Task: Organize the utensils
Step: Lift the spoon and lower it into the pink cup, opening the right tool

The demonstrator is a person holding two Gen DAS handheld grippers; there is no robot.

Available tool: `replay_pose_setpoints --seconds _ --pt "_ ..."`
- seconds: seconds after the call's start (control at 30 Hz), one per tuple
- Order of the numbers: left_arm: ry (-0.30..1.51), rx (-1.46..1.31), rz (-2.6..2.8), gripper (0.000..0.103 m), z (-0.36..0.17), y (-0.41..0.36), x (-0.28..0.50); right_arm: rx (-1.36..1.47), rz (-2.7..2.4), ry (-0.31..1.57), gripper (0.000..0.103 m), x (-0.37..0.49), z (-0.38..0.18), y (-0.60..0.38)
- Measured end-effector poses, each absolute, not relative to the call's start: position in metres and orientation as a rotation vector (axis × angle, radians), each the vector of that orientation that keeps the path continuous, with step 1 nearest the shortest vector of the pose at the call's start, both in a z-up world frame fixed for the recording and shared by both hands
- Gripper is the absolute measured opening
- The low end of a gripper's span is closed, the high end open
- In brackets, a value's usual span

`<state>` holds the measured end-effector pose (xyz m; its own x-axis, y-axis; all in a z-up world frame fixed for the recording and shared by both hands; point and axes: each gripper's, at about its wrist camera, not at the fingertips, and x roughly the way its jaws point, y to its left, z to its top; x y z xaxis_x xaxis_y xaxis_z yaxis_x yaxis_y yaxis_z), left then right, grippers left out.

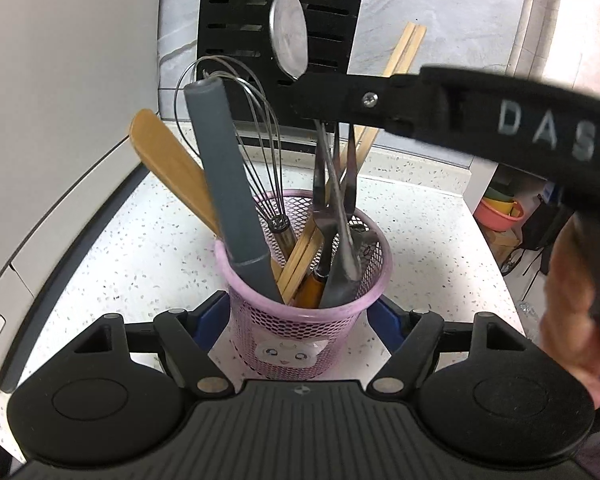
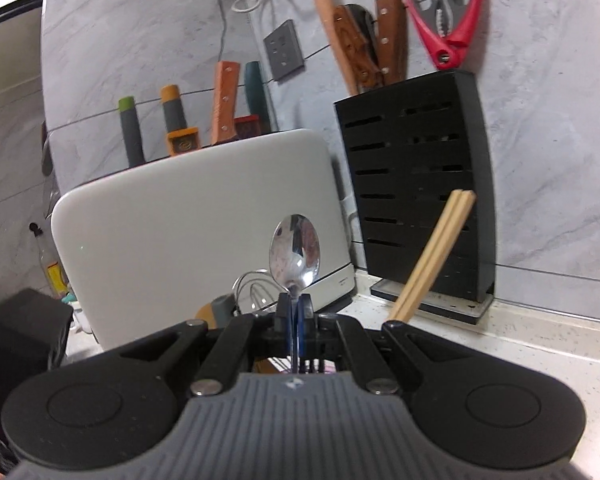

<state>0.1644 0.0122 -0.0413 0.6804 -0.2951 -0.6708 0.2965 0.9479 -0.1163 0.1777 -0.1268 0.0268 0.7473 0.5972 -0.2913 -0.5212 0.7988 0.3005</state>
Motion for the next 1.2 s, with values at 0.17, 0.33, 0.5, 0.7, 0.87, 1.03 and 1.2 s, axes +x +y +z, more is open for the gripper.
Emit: replay_pose_setpoints --seconds 0.17,0.33,0.5,0.7,0.87,1.03,1.2 --pt "0.757 -0.004 -0.334 0.087 -0.042 0.013 0.164 0.143 0.626 0.331 0.000 0.166 0.023 -0.122" --pt "0.760 -0.014 -0.333 0.087 -0.043 0.014 0.166 0.087 0.633 0.297 0.000 0.148 0.024 -0.126" --pt "0.762 -0.022 -0.331 0.087 -0.042 0.015 0.165 0.077 0.639 0.299 0.000 0.134 0.018 -0.133" --pt "0.763 -0.021 -0.328 0.087 -0.042 0.015 0.165 0.129 0.664 0.373 0.000 0.134 0.011 -0.141" --pt "0.756 -0.019 -0.330 0.086 -0.043 0.014 0.165 0.205 0.693 0.496 0.000 0.149 0.006 -0.143" --pt "0.752 -0.018 -0.332 0.086 -0.043 0.015 0.165 0.255 0.710 0.610 0.000 0.162 -0.002 -0.140" --pt "0.746 -0.017 -0.333 0.086 -0.043 0.015 0.163 0.278 0.748 0.673 0.000 0.171 -0.008 -0.134"
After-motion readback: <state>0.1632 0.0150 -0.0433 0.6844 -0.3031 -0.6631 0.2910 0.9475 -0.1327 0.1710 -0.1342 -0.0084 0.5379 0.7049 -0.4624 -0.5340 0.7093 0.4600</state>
